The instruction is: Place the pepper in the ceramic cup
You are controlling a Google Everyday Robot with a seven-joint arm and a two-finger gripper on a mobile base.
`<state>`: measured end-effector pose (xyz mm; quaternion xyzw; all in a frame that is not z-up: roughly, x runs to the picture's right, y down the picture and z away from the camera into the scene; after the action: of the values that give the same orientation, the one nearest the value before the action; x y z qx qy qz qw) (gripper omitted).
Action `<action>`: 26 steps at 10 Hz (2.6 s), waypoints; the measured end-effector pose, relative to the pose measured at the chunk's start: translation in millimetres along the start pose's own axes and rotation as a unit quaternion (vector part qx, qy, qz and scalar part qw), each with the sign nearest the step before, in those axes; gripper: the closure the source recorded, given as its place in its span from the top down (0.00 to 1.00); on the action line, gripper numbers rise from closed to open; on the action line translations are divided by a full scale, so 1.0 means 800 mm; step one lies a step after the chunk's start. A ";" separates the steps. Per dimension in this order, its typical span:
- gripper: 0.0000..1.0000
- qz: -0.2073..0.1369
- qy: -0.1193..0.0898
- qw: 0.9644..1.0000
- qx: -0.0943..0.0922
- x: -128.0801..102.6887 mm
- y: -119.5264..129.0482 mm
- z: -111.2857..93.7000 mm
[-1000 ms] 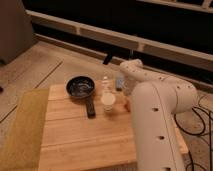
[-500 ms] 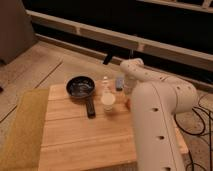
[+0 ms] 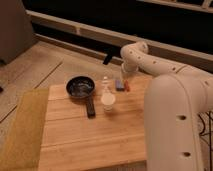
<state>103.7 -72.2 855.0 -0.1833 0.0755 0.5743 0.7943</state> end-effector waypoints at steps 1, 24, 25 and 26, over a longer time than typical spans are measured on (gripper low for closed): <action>0.00 -0.009 -0.018 1.000 -0.005 -0.005 0.015 -0.017; 0.00 -0.034 -0.101 0.992 -0.071 0.029 0.150 -0.045; 0.00 -0.033 -0.092 0.993 -0.071 0.033 0.155 -0.035; 0.00 -0.034 -0.085 0.993 -0.071 0.035 0.159 -0.028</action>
<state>-5.0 -20.9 799.4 -0.1919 -0.0395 0.5644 0.8019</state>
